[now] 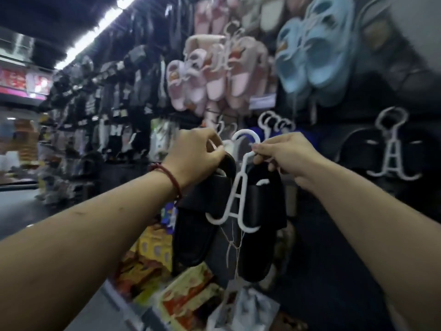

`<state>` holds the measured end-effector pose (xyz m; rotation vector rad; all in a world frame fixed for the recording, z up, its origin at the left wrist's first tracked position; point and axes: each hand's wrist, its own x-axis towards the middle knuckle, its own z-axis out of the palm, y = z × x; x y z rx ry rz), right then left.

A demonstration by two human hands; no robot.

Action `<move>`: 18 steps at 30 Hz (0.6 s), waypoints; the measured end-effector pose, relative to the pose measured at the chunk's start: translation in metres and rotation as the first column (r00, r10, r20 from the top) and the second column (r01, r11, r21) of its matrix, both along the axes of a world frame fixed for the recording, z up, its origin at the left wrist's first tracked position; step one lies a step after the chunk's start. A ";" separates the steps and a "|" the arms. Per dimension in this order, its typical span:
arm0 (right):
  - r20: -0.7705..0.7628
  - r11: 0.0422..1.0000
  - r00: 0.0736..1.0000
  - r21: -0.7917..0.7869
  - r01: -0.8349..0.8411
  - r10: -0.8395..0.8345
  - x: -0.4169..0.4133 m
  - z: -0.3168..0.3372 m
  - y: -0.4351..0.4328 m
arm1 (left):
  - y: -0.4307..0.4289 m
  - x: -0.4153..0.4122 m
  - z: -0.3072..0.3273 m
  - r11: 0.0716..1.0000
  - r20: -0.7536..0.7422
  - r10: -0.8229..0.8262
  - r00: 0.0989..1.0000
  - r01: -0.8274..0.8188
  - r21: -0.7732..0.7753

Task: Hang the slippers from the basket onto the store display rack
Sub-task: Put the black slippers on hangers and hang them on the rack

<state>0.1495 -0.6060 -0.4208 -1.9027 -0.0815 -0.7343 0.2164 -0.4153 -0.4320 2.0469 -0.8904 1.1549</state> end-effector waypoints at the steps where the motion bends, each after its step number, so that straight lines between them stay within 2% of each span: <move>1: 0.005 1.000 1.000 -0.005 0.028 -0.028 -0.006 0.007 -0.010 | -0.017 0.003 0.010 0.999 0.049 -0.008 0.999 0.010 -0.047; 2: 0.011 0.998 0.998 -0.012 0.054 -0.054 -0.010 0.012 -0.020 | -0.034 0.008 0.020 0.997 0.059 -0.032 0.998 0.035 -0.066; 4: 0.022 0.992 0.992 -0.028 0.124 -0.123 -0.018 0.020 -0.039 | -0.068 0.019 0.038 0.981 -0.073 -0.190 0.979 0.186 -0.060; 6: 0.036 0.977 0.978 -0.047 0.208 -0.207 -0.024 0.029 -0.058 | -0.101 0.030 0.050 0.917 -0.237 -0.398 0.886 0.389 -0.087; 7: 0.045 0.967 0.968 -0.059 0.247 -0.245 -0.027 0.033 -0.068 | -0.116 0.033 0.053 0.886 -0.273 -0.462 0.844 0.455 -0.092; 11: 0.071 0.919 0.924 -0.100 0.382 -0.377 -0.039 0.047 -0.108 | -0.169 0.038 0.063 0.763 -0.302 -0.641 0.705 0.628 -0.155; 18: 0.086 0.825 0.833 -0.117 0.553 -0.546 -0.062 0.068 -0.164 | -0.254 0.026 0.079 0.625 -0.275 -0.780 0.562 0.721 -0.301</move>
